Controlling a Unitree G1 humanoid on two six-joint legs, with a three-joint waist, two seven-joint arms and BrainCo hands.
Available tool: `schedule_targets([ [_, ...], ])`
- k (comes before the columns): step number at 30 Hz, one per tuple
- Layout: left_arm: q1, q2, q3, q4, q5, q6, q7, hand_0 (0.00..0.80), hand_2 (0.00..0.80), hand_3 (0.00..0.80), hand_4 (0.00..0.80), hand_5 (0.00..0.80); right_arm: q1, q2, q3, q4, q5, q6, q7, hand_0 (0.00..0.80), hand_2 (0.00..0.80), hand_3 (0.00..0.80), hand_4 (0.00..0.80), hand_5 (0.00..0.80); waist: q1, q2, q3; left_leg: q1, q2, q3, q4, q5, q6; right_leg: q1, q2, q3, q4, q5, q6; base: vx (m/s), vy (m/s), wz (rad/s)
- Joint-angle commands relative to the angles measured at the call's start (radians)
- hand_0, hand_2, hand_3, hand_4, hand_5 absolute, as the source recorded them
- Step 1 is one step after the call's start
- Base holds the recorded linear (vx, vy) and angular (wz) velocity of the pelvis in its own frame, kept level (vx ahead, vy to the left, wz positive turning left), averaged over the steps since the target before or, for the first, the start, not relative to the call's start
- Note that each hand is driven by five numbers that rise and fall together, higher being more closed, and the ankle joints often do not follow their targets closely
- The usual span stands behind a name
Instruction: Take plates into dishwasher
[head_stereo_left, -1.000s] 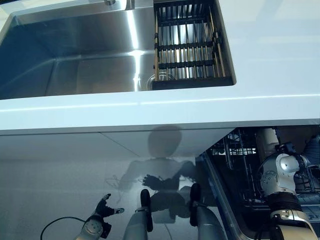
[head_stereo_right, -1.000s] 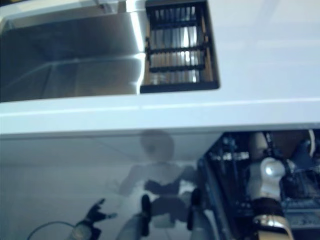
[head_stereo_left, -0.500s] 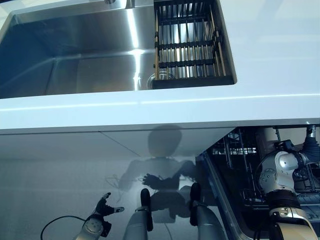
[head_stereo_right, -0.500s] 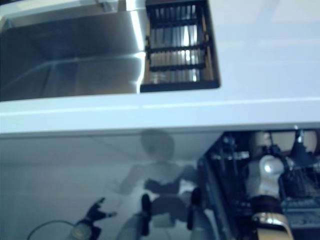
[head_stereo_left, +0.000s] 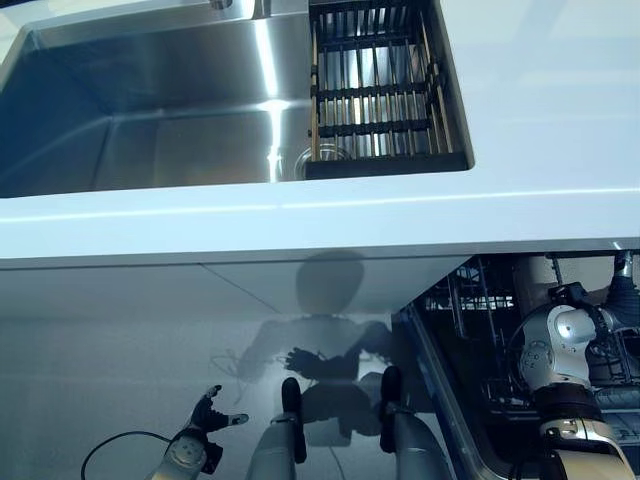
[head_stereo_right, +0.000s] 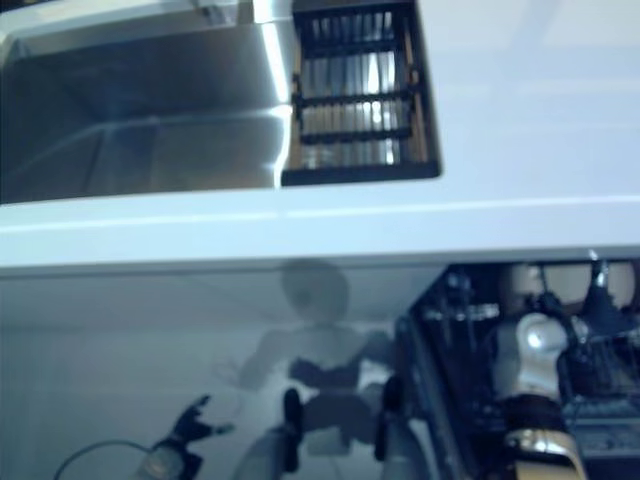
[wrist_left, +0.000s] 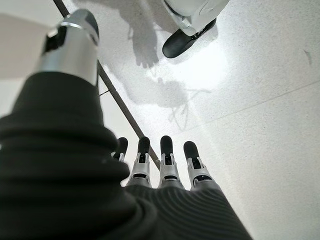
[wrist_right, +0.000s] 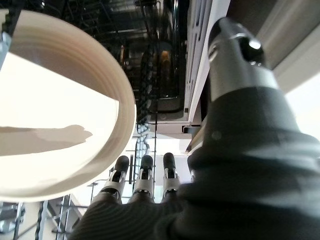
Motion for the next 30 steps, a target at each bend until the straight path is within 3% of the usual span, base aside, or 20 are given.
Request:
schedule_targets([
  [1, 0.033, 0.028, 0.01, -0.001, -0.017, -0.01, 0.026, 0.0, 0.0, 0.0, 0.0, 0.0, 0.094, 0.0, -0.006, -0.054, -0.062, 0.023, -0.005, 0.0, 0.0, 0.0, 0.0, 0.0, -0.005, -0.017, -0.04, -0.009, -0.032, 0.05, -0.08, 0.087, 0.058, 0.039, 0.006, 0.01, 0.016, -0.038, 0.027, -0.043, 0.067, -0.07],
  [3, 0.041, 0.028, 0.017, -0.004, -0.014, -0.01, 0.029, 0.0, 0.0, 0.0, 0.0, 0.0, 0.125, -0.001, -0.013, -0.072, -0.09, 0.04, 0.008, 0.0, 0.0, 0.0, 0.0, 0.0, -0.013, -0.022, -0.043, -0.001, -0.032, 0.057, -0.075, 0.08, 0.059, 0.047, 0.007, 0.015, 0.006, -0.032, 0.03, -0.058, 0.09, -0.09],
  [10, 0.066, 0.033, 0.061, -0.018, -0.007, -0.01, 0.028, 0.0, 0.0, 0.0, 0.0, 0.0, 0.246, -0.044, -0.026, -0.216, -0.344, 0.195, -0.014, 0.0, 0.0, 0.0, 0.0, 0.0, -0.053, -0.04, -0.055, 0.037, -0.043, 0.084, -0.081, 0.067, 0.068, 0.078, 0.0, 0.047, -0.04, -0.003, 0.048, -0.071, 0.114, -0.14],
  [13, 0.1, 0.03, 0.099, -0.015, 0.008, -0.008, 0.02, 0.0, 0.0, 0.0, 0.0, 0.0, 0.315, -0.085, -0.075, -0.322, -0.44, 0.274, -0.003, 0.0, 0.0, 0.0, 0.0, 0.0, -0.076, -0.054, -0.067, 0.084, -0.05, 0.101, -0.106, 0.055, 0.068, 0.114, -0.005, 0.068, -0.075, 0.008, 0.068, -0.066, 0.115, -0.16],
  [18, 0.137, 0.032, 0.145, 0.031, 0.03, -0.032, -0.001, 0.0, 0.0, 0.0, 0.0, 0.0, 0.383, -0.154, -0.162, -0.416, -0.538, 0.341, 0.055, 0.0, 0.0, 0.0, 0.0, 0.0, -0.095, -0.077, -0.101, 0.148, -0.054, 0.12, -0.137, 0.043, 0.066, 0.169, -0.012, 0.083, -0.125, 0.026, 0.088, -0.025, 0.079, -0.19],
  [21, 0.148, 0.041, 0.169, 0.05, 0.047, -0.037, -0.024, 0.0, 0.0, 0.0, 0.0, 0.0, 0.412, -0.213, -0.207, -0.418, -0.575, 0.422, 0.139, 0.0, 0.0, 0.0, 0.0, 0.0, -0.097, -0.088, -0.12, 0.179, -0.052, 0.127, -0.138, 0.026, 0.065, 0.202, -0.016, 0.081, -0.137, 0.021, 0.096, -0.005, 0.031, -0.17],
  [25, 0.153, 0.078, 0.201, 0.054, 0.056, -0.028, -0.065, 0.0, 0.0, 0.0, 0.0, 0.0, 0.468, -0.328, -0.268, -0.416, -0.663, 0.662, 0.276, 0.0, 0.0, 0.0, 0.0, 0.0, -0.1, -0.099, -0.137, 0.203, -0.05, 0.134, -0.15, 0.025, 0.067, 0.231, -0.021, 0.079, -0.142, 0.022, 0.102, -0.027, 0.014, -0.05],
  [29, 0.146, 0.107, 0.206, 0.068, 0.053, -0.019, -0.088, 0.0, 0.0, 0.0, 0.0, 0.0, 0.518, -0.389, -0.316, -0.409, -0.724, 0.752, 0.262, 0.0, 0.0, 0.0, 0.0, 0.0, -0.112, -0.104, -0.143, 0.223, -0.055, 0.135, -0.164, 0.023, 0.072, 0.253, -0.023, 0.089, -0.138, 0.015, 0.105, -0.031, 0.011, -0.04],
  [30, 0.151, 0.112, 0.208, 0.075, 0.055, -0.026, -0.092, 0.0, 0.0, 0.0, 0.0, 0.0, 0.547, -0.387, -0.34, -0.407, -0.715, 0.736, 0.227, 0.0, 0.0, 0.0, 0.0, 0.0, -0.119, -0.102, -0.147, 0.233, -0.059, 0.136, -0.17, 0.021, 0.074, 0.262, -0.022, 0.096, -0.137, 0.014, 0.107, -0.018, 0.022, -0.09],
])
